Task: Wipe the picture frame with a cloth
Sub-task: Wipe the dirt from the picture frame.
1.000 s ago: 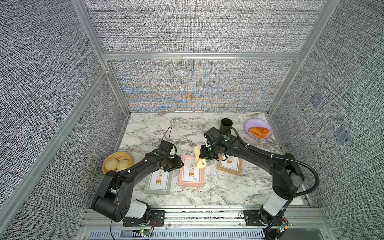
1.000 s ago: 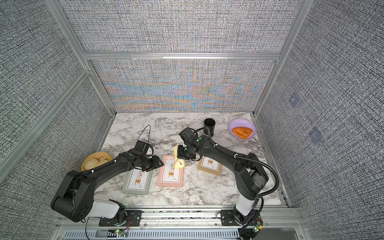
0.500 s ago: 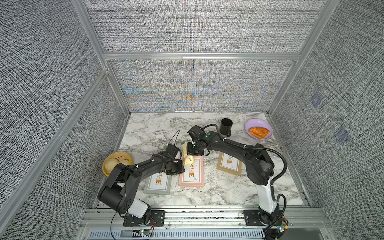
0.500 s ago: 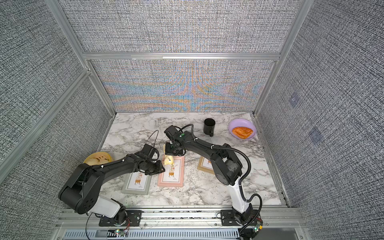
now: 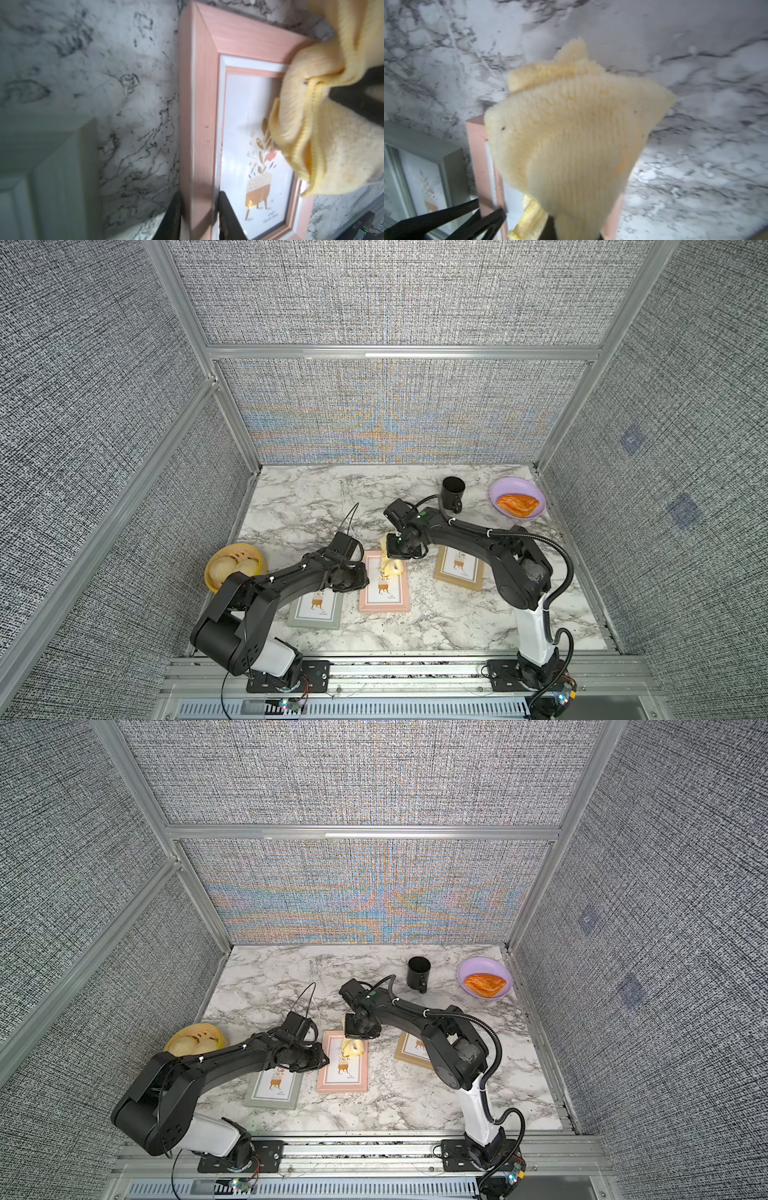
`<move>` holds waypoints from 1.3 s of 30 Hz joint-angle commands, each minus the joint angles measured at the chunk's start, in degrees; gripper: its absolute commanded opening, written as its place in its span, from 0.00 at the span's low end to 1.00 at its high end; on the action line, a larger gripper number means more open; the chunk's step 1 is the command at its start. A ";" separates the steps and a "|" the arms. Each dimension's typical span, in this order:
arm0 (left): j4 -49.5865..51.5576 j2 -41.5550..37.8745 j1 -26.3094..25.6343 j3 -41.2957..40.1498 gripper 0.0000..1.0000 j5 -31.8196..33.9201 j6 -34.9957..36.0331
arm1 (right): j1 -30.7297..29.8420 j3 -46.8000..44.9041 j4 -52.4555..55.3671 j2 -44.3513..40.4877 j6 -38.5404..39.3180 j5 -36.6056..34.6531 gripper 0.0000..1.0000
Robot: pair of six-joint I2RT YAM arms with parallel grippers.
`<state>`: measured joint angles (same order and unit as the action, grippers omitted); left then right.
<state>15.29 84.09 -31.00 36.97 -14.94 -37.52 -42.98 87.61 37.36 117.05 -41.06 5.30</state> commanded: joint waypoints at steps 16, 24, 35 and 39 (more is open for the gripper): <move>6.42 -2.18 -0.37 -2.77 0.06 2.85 1.00 | -5.86 20.75 1.62 14.53 0.83 6.97 0.00; 7.41 -2.44 -0.33 -2.34 0.05 3.33 1.61 | -0.87 9.51 7.20 7.01 1.99 -2.09 0.00; 8.06 -3.28 -0.36 -2.44 0.05 4.04 1.52 | -3.34 12.05 6.13 8.43 3.61 2.71 0.00; 8.06 -3.39 -0.32 -2.35 0.05 4.03 1.39 | -5.66 19.17 3.83 13.06 3.02 6.25 0.00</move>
<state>17.12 80.55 -31.38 34.74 -12.58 -36.45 -47.68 103.96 42.48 128.03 -37.67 8.34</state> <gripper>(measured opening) 0.257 0.085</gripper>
